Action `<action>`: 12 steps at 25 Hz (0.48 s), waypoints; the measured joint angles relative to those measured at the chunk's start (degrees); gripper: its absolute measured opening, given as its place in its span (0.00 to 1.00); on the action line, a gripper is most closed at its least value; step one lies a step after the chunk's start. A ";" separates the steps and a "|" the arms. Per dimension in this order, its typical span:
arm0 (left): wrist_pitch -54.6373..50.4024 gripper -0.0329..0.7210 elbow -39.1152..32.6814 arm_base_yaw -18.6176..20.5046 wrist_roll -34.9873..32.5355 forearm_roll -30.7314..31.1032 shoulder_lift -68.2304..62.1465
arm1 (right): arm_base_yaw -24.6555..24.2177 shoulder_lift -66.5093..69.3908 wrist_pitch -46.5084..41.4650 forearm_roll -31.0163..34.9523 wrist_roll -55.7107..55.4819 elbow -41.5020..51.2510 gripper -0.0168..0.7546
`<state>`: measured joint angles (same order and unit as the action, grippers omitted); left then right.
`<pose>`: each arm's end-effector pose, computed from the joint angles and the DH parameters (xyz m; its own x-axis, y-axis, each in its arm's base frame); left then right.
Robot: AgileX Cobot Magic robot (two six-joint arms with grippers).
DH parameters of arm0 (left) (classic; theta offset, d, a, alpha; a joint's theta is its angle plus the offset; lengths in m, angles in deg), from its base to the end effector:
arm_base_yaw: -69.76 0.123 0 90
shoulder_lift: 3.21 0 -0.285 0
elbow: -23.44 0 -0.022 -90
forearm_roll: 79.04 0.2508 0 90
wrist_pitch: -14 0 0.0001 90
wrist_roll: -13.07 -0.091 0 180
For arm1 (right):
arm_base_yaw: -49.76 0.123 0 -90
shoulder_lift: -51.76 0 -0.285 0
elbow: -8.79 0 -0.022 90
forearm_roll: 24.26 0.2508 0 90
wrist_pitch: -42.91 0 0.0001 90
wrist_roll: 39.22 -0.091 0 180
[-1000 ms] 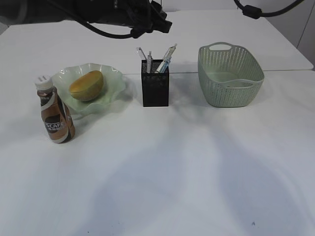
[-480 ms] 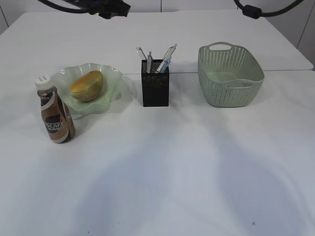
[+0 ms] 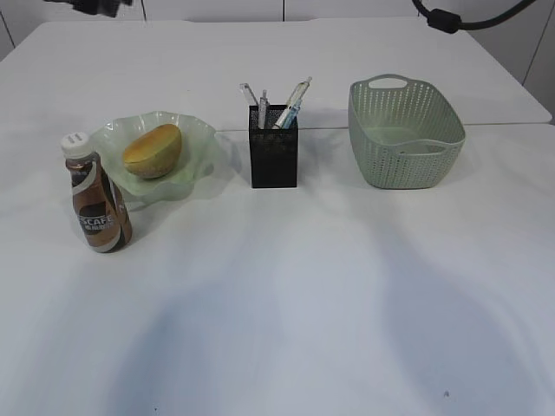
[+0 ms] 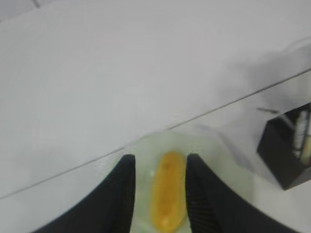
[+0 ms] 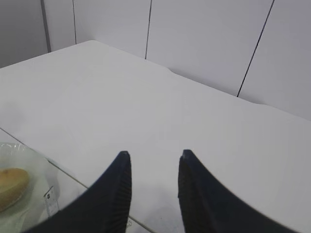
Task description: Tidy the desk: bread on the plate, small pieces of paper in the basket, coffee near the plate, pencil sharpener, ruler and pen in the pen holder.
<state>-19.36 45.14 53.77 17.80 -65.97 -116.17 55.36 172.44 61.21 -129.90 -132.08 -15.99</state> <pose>0.4235 -0.1096 0.3514 -0.5145 0.2597 -0.8172 0.2315 0.9597 0.1592 0.4774 0.0744 0.3477 -0.0934 -0.2339 -0.9678 -0.4221 0.8896 -0.1743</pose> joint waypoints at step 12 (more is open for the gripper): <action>-23.71 0.37 0.00 2.15 5.74 6.10 5.89 | 0.00 0.00 2.54 0.00 0.00 0.70 0.38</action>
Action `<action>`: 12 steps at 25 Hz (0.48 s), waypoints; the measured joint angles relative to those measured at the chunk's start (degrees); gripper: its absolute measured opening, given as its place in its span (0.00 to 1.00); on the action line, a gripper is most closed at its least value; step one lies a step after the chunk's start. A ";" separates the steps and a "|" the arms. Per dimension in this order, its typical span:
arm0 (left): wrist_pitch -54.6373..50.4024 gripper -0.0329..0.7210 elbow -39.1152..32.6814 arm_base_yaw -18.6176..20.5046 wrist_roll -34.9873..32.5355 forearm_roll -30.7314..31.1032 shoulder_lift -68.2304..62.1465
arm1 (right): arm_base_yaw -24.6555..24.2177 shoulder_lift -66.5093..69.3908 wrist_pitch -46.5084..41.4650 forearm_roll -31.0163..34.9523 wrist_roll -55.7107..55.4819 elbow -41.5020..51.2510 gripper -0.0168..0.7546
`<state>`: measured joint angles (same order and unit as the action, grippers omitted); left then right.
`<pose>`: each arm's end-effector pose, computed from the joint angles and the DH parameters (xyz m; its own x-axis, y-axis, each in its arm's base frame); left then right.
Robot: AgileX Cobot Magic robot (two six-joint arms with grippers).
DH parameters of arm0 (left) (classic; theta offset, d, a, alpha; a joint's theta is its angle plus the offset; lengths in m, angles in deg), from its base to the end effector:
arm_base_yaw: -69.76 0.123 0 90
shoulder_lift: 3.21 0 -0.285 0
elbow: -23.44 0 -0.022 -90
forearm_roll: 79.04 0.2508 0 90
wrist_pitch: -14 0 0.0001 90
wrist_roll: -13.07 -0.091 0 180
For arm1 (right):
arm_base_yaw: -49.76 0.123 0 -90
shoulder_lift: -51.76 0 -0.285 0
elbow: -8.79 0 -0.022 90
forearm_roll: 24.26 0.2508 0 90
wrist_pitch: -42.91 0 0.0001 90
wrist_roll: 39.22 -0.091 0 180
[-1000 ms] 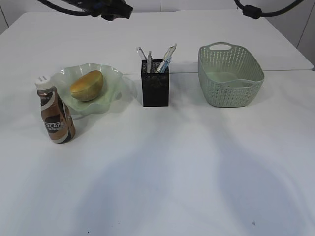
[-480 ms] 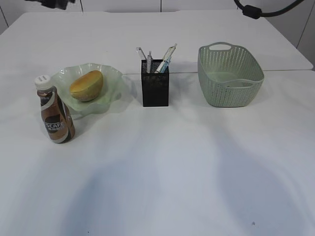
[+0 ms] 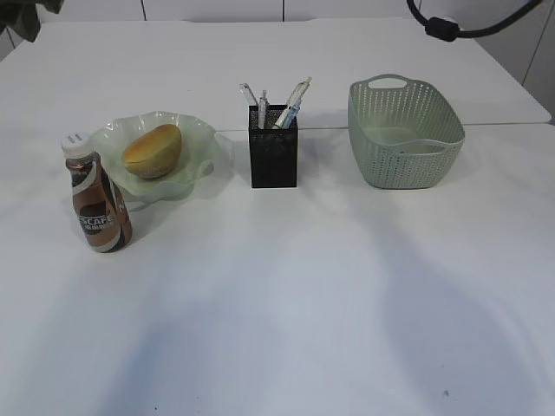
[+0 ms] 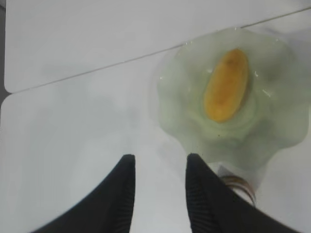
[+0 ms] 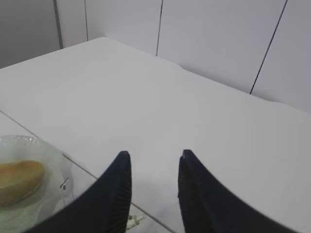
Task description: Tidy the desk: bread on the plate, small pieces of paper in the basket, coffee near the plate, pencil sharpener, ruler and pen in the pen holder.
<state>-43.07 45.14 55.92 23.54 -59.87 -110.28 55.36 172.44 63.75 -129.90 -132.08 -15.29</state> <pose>0.3817 -0.0682 0.3696 -0.7536 0.1897 -0.6294 0.0643 0.9742 0.2165 0.4753 0.0778 0.3427 -0.1071 -0.2359 -0.9658 -0.4636 0.8712 -0.1614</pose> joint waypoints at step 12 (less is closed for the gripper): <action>-11.40 0.37 0.00 0.00 -4.10 -9.07 7.92 | 0.00 -0.65 0.56 0.00 0.33 2.50 0.38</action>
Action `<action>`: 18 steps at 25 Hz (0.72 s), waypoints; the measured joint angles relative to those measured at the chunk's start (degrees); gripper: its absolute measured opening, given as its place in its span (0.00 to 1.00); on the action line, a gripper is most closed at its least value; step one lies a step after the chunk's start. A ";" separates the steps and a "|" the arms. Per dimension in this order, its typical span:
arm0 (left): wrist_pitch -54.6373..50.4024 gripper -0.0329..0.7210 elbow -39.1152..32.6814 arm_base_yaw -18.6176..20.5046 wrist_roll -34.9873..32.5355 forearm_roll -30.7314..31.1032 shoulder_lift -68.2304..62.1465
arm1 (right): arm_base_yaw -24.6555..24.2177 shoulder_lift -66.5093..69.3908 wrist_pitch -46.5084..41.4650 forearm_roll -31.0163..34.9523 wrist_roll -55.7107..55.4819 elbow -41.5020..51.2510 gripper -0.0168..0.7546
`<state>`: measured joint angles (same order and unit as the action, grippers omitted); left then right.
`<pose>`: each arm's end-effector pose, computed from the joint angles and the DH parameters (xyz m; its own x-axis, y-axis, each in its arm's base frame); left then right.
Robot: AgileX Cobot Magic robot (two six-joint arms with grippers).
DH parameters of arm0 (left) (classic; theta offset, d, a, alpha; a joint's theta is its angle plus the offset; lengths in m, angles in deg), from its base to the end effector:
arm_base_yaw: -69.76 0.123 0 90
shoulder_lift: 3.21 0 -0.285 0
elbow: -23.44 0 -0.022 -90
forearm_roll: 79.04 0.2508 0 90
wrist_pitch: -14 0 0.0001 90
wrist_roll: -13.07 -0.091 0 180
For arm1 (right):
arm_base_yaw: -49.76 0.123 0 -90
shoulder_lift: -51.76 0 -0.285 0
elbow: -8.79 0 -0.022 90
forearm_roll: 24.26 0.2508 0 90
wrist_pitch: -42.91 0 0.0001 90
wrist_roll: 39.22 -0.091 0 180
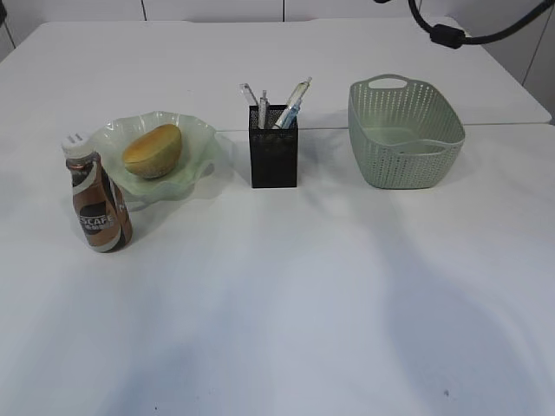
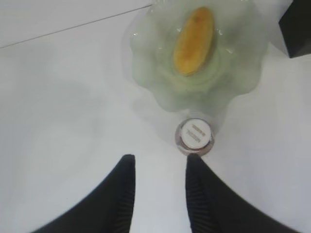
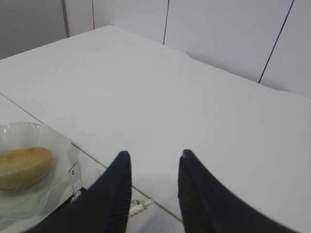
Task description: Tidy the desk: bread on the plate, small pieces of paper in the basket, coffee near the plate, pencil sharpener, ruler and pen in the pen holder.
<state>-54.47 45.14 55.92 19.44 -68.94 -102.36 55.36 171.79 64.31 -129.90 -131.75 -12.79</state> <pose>0.3298 -0.0659 0.4062 -0.8072 0.1522 -0.5704 0.1096 0.9880 0.1086 0.4711 0.0782 0.3334 -0.1357 -0.2442 -0.9602 -0.4779 0.8651 -0.1524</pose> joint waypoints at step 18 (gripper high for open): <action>-3.97 0.35 -3.81 0.00 -1.79 -5.72 29.89 | 0.00 -12.07 1.90 0.00 0.55 14.58 0.38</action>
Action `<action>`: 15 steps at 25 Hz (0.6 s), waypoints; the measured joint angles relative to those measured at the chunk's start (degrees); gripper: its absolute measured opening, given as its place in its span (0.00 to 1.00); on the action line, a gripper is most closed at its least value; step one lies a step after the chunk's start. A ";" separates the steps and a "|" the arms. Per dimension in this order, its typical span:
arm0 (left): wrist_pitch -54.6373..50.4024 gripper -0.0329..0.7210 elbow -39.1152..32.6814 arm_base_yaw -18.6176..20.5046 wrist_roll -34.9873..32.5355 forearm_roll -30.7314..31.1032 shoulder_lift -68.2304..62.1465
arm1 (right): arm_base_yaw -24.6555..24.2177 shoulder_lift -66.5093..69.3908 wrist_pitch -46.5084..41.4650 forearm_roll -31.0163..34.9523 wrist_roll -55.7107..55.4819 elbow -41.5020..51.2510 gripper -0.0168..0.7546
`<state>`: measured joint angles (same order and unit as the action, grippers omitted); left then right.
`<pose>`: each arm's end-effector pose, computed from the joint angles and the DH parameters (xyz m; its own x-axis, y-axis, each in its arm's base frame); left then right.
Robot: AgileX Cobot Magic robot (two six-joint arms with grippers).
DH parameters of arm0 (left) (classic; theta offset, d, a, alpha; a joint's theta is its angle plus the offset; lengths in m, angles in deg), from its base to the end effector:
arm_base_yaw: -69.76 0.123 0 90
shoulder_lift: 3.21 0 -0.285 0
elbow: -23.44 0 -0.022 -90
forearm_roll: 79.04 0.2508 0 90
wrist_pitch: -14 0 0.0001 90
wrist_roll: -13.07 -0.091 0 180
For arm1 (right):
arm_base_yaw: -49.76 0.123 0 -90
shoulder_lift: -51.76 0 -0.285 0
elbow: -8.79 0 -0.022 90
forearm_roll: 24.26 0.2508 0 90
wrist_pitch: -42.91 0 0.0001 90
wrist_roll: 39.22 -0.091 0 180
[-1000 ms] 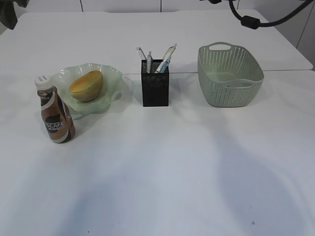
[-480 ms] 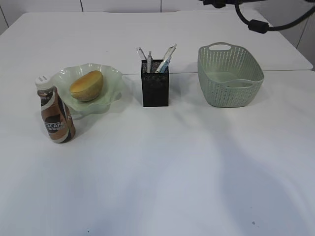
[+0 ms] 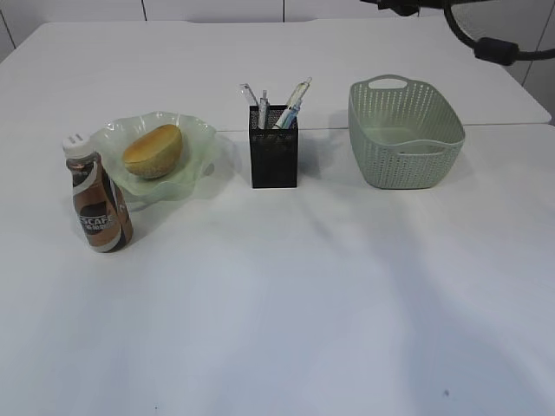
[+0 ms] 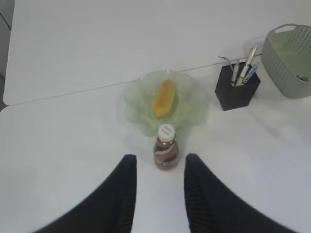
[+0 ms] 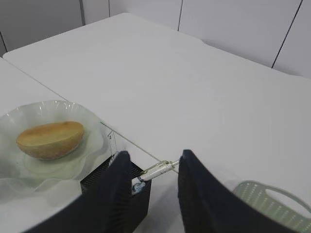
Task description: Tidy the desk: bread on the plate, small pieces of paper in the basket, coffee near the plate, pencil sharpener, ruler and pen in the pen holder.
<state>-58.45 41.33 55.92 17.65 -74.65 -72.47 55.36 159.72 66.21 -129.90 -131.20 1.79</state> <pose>0.1537 -0.0310 0.5128 -0.5491 0.0770 -0.8322 0.1487 0.9889 -0.0067 0.4132 0.0753 0.3426 -0.1738 -0.2571 -0.9506 -0.5139 0.8471 -0.1351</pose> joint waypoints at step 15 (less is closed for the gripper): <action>9.06 0.35 -47.82 0.00 7.62 -0.13 42.26 | 0.00 -11.59 4.32 0.00 0.27 6.58 0.38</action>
<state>-49.38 -6.49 55.92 25.27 -74.78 -30.21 55.36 148.12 70.53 -129.90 -130.93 8.37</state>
